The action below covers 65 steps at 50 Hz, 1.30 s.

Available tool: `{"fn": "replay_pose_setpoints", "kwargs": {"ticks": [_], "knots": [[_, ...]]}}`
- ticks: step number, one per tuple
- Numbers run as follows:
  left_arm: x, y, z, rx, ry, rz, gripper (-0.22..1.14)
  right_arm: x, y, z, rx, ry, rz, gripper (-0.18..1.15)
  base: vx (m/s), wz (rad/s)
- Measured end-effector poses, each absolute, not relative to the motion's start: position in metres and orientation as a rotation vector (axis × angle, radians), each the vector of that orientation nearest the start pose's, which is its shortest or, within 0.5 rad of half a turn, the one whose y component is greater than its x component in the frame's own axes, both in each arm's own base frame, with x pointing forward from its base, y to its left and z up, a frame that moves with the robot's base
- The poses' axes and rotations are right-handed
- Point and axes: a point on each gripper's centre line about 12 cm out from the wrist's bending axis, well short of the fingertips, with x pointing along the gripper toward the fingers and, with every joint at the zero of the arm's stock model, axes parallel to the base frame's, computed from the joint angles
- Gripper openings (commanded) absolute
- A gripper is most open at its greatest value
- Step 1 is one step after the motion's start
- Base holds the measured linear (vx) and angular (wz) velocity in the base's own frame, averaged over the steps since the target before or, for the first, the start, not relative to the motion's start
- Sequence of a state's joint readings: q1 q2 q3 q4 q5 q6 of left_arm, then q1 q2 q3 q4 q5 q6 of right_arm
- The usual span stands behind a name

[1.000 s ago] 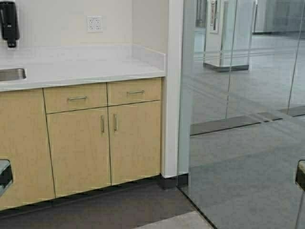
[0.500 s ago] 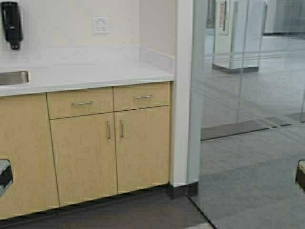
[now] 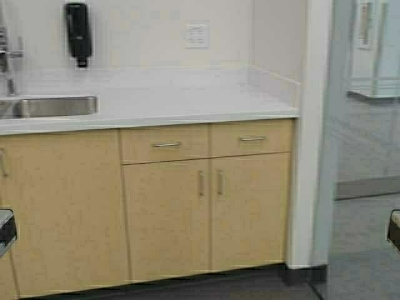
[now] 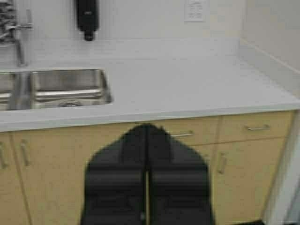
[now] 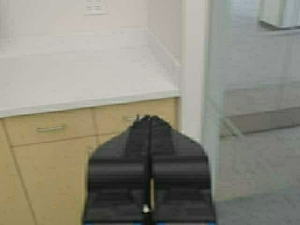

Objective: Get the cloth and wipe up the spill under the wine glass

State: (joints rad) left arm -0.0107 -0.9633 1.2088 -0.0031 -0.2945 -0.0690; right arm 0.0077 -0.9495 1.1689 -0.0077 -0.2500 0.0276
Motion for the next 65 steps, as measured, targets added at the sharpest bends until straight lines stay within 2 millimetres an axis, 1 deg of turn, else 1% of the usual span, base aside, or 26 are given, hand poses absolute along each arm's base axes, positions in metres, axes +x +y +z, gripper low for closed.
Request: {"fn": "replay_pose_setpoints", "kwargs": {"ticks": [7, 20, 26, 41, 47, 65], "knots": [[0.196, -0.002, 0.279, -0.072, -0.050, -0.012, 0.03, 0.202, 0.004, 0.288, 0.022, -0.030, 0.020, 0.05, 0.30, 0.40], [0.195, -0.002, 0.282, -0.072, -0.073, -0.012, 0.03, 0.200, 0.015, 0.290, 0.021, -0.036, 0.076, 0.05, 0.30, 0.34], [0.195, -0.002, 0.284, -0.074, -0.090, -0.013, 0.03, 0.200, 0.015, 0.290, 0.022, -0.036, 0.077, 0.05, 0.30, 0.27], [0.201, -0.002, 0.278, -0.071, -0.073, -0.012, 0.03, 0.200, 0.015, 0.291, 0.019, -0.044, 0.076, 0.05, 0.31, 0.27], [0.200, -0.002, 0.276, -0.071, -0.070, -0.012, 0.03, 0.200, 0.015, 0.290, 0.014, -0.044, 0.078, 0.05, 0.33, 0.32], [0.199, -0.002, 0.278, -0.086, -0.092, -0.014, 0.03, 0.200, 0.015, 0.289, 0.016, -0.042, 0.076, 0.05, 0.33, 0.30]]}}
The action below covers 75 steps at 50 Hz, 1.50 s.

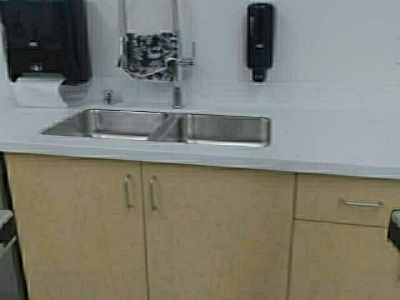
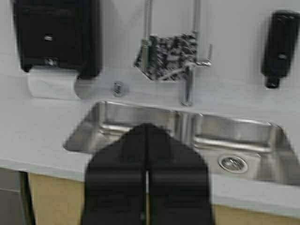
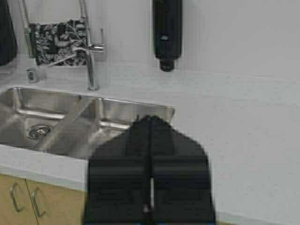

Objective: Get the cloth and wipe up the spill under the wine glass

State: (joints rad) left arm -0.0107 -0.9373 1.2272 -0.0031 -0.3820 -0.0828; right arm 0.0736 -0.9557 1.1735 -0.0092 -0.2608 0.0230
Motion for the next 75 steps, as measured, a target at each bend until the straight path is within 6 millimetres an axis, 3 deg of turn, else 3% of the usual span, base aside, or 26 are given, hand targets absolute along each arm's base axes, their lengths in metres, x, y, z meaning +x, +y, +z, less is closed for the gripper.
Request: {"fn": "replay_pose_setpoints", "kwargs": {"ticks": [23, 47, 57, 64, 75], "knots": [[0.198, -0.002, 0.280, -0.089, -0.108, -0.013, 0.03, 0.200, 0.018, 0.290, 0.018, -0.027, 0.093, 0.05, 0.35, 0.26], [0.184, -0.002, 0.275, -0.097, -0.134, -0.017, 0.03, 0.206, 0.054, 0.324, 0.008, -0.028, 0.256, 0.05, 0.34, 0.12], [0.167, -0.002, 0.278, -0.097, -0.182, -0.020, 0.03, 0.225, 0.080, 0.337, 0.006, -0.007, 0.343, 0.05, 0.30, 0.01], [0.162, -0.002, 0.279, -0.097, -0.186, -0.020, 0.03, 0.242, 0.101, 0.326, -0.013, 0.051, 0.399, 0.05, 0.28, -0.03], [0.160, -0.002, 0.278, -0.098, -0.185, -0.021, 0.03, 0.277, 0.132, 0.275, -0.044, 0.177, 0.447, 0.06, 0.25, -0.08]]}}
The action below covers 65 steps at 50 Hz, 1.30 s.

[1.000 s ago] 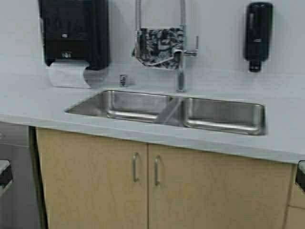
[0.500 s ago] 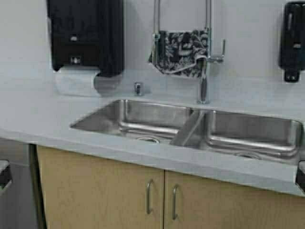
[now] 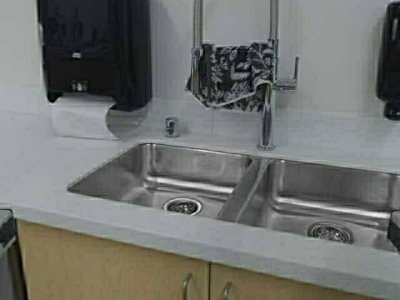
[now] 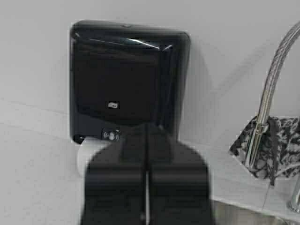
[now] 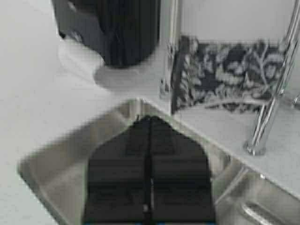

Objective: Get the cloth and wipe up the spill under the wine glass

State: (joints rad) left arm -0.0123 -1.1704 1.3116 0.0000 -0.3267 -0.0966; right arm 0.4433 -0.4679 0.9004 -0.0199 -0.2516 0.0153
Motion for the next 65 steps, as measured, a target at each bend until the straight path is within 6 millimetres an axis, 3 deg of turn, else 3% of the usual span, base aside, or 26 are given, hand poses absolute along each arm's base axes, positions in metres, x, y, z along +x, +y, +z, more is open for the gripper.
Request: {"fn": "replay_pose_setpoints", "kwargs": {"ticks": [6, 13, 26, 41, 51, 65], "knots": [[0.160, -0.002, 0.279, -0.099, -0.186, -0.021, 0.03, 0.290, 0.149, 0.250, -0.051, 0.200, 0.476, 0.10, 0.22, -0.08], [0.159, -0.002, 0.279, -0.097, -0.190, -0.019, 0.03, 0.302, 0.168, 0.221, -0.054, 0.205, 0.510, 0.23, 0.18, -0.01], [0.158, -0.002, 0.281, -0.096, -0.199, -0.020, 0.03, 0.313, 0.194, 0.179, -0.057, 0.215, 0.561, 0.56, 0.14, 0.01], [0.153, -0.002, 0.285, -0.097, -0.229, -0.021, 0.03, 0.325, 0.200, 0.147, -0.033, 0.159, 0.560, 1.01, 0.12, 0.03], [0.152, -0.002, 0.286, -0.097, -0.234, -0.022, 0.03, 0.328, 0.203, 0.133, -0.012, 0.086, 0.566, 1.02, 0.11, 0.03], [0.149, -0.002, 0.289, -0.099, -0.252, -0.024, 0.03, 0.345, 0.210, 0.105, -0.009, 0.112, 0.537, 1.02, 0.10, 0.03]]}}
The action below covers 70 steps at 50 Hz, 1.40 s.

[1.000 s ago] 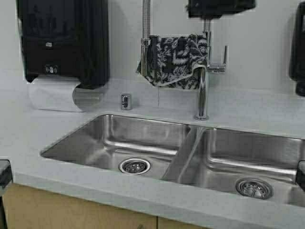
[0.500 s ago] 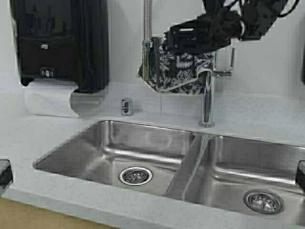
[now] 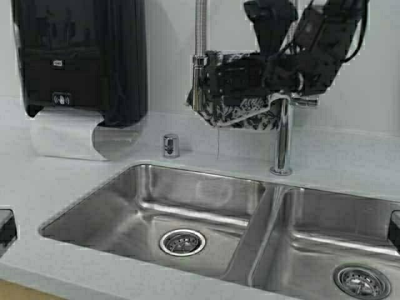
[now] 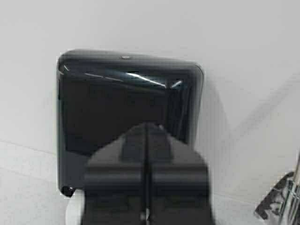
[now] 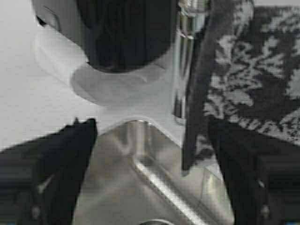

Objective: Get the cloth and wipe up the spill under the wine glass

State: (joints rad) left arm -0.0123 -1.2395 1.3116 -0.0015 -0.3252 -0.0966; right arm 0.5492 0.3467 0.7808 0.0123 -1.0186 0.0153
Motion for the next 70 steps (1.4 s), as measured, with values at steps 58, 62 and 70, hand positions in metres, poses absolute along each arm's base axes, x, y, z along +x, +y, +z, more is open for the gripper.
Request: {"fn": "replay_pose_setpoints", "kwargs": {"ticks": [58, 62, 70], "knots": [[0.148, -0.002, 0.287, -0.099, -0.248, -0.022, 0.03, 0.385, 0.201, 0.062, 0.002, 0.160, 0.410, 0.05, 0.05, 0.01], [0.148, -0.002, 0.287, -0.101, -0.248, -0.023, 0.03, 0.382, 0.198, 0.071, 0.005, 0.150, 0.409, 0.04, 0.00, 0.00], [0.147, -0.001, 0.287, -0.104, -0.254, -0.022, 0.03, 0.377, 0.196, 0.095, 0.014, 0.106, 0.411, 0.05, 0.00, 0.00]]}}
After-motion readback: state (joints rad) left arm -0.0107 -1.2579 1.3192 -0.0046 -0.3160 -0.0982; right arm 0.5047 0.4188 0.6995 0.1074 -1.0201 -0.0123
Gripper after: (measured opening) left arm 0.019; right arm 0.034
